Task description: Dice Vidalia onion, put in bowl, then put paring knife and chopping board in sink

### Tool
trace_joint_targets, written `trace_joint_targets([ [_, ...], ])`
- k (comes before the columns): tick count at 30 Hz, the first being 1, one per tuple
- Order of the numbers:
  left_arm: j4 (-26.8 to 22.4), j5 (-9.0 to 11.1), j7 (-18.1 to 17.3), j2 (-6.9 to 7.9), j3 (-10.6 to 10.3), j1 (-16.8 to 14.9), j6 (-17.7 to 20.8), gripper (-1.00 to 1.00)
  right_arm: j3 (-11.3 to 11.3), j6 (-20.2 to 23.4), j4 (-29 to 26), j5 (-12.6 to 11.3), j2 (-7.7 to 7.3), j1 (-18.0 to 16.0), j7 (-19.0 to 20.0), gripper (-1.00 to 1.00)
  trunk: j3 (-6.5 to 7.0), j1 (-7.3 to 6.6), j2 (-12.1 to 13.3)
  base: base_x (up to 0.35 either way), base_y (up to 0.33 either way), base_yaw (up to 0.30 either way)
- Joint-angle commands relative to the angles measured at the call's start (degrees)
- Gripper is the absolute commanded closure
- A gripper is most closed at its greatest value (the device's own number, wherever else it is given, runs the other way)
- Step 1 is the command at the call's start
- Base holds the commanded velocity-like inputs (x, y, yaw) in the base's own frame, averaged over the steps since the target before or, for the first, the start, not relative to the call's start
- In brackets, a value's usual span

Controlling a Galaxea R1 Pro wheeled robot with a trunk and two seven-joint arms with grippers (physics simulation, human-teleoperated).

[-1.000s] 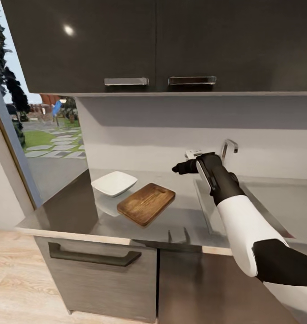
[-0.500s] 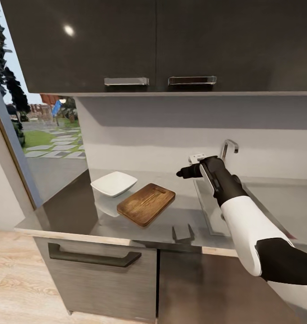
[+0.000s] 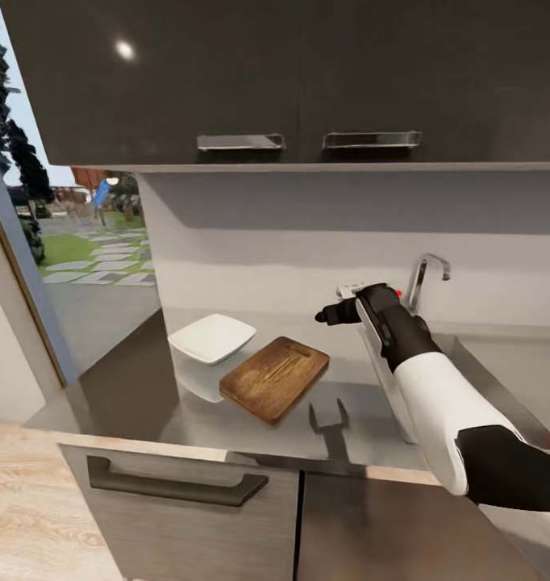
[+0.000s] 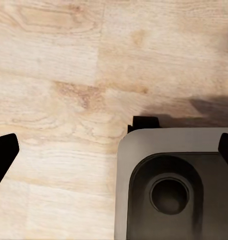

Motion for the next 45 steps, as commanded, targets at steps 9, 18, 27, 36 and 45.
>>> trace_joint_targets([
  [9,0.45,0.37,0.01,-0.14,-0.46,-0.03,-0.18,-1.0,0.06,-3.05,5.42,1.72,-0.19,-0.04,0.45,-1.0,-0.06,0.01,-0.03,0.017,0.012,0.0],
  [18,0.45,0.5,0.13,-0.88,-0.74,-0.03,-0.14,-1.0,0.06,-3.82,6.27,2.28,-0.64,-0.04,0.45,-1.0,-0.06,0.01,-0.03,0.0,0.0,0.0],
  [27,1.39,0.51,0.1,-1.73,-0.85,-0.03,-0.14,-1.0,0.13,-3.84,6.3,2.29,-0.58,-0.04,0.45,-1.0,0.65,-0.87,1.57,0.0,0.0,0.0],
  [36,2.74,0.38,0.18,-2.18,-0.96,-0.03,-0.18,-1.0,0.15,-3.84,6.3,2.29,-0.49,-0.04,0.45,-1.0,1.99,-2.85,5.18,0.0,0.0,0.0],
  [45,2.77,0.37,0.18,-2.21,-1.23,-0.03,-0.18,-1.0,0.15,-3.78,7.12,2.29,-0.56,-0.04,0.45,-1.0,2.8,-4.82,8.79,0.0,0.0,0.0],
])
